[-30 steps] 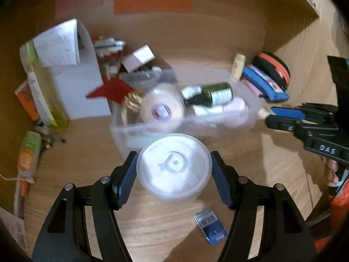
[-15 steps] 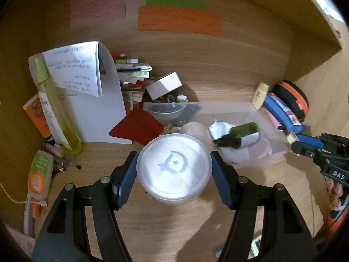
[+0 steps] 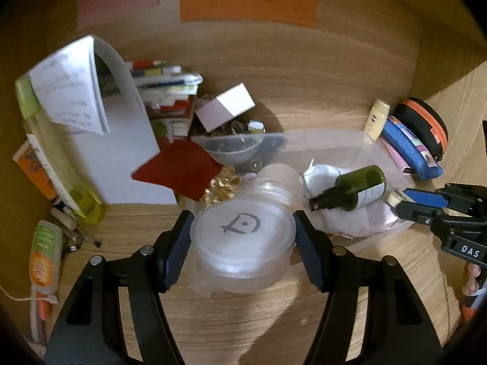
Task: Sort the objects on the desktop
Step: 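Carry the jar and eraser into the clear bin and open both tools, then grasp the blue Max card box with the left tool while the right tool grasps the dotted white tile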
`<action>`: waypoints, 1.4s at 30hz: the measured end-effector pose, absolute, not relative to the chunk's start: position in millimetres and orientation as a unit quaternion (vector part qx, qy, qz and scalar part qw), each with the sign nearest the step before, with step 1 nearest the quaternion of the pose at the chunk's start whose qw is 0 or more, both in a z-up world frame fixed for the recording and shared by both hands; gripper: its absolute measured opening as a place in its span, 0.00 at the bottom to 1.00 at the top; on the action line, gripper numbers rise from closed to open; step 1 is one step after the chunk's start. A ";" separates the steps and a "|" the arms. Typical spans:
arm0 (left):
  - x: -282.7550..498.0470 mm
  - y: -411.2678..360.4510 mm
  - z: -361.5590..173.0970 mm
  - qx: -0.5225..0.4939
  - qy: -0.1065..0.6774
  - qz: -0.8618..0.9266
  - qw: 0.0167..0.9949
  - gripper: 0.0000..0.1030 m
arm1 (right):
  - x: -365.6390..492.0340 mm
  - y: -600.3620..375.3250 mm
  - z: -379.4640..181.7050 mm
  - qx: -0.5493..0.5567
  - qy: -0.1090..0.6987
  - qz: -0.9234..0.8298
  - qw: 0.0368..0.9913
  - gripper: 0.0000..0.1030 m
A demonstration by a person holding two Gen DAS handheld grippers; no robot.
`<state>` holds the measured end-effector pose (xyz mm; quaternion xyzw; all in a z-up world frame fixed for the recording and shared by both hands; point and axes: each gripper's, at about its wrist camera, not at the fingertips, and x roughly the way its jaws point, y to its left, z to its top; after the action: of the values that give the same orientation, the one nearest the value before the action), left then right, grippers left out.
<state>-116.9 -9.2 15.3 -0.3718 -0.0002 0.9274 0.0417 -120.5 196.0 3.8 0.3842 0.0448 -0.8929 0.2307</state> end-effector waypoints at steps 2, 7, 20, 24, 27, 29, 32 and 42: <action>-118.2 -6.3 13.3 -0.368 0.013 0.929 0.033 0.63 | -124.4 193.1 2.7 0.387 0.044 -0.891 0.233 0.21; -118.7 -7.3 12.8 -0.366 0.019 0.929 0.039 0.63 | -130.1 186.0 -2.1 0.392 0.047 -0.888 0.236 0.21; -102.9 -7.4 24.4 -0.353 0.030 0.933 0.063 0.65 | -122.6 177.5 -0.7 0.387 0.072 -0.895 0.209 0.37; -93.6 -5.5 31.7 -0.342 0.037 0.937 0.064 0.70 | -112.2 175.1 6.0 0.377 0.081 -0.900 0.203 0.47; -85.4 -4.0 36.1 -0.329 0.044 0.941 0.061 0.71 | -102.2 173.6 11.5 0.369 0.086 -0.903 0.202 0.60; -79.2 -3.0 37.7 -0.325 0.046 0.943 0.062 0.71 | -94.3 172.6 14.8 0.362 0.086 -0.905 0.205 0.70; -70.5 -1.3 38.5 -0.325 0.049 0.942 0.063 0.75 | -82.3 170.4 18.8 0.357 0.089 -0.906 0.211 0.71; -31.9 6.7 26.3 -0.345 0.063 0.933 0.078 0.86 | -35.6 169.8 11.2 0.358 0.093 -0.899 0.236 0.71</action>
<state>-31.9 6.7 26.3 -0.3447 0.0629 0.9333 0.0782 -35.6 169.8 11.2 0.3583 0.0930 -0.8985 0.2360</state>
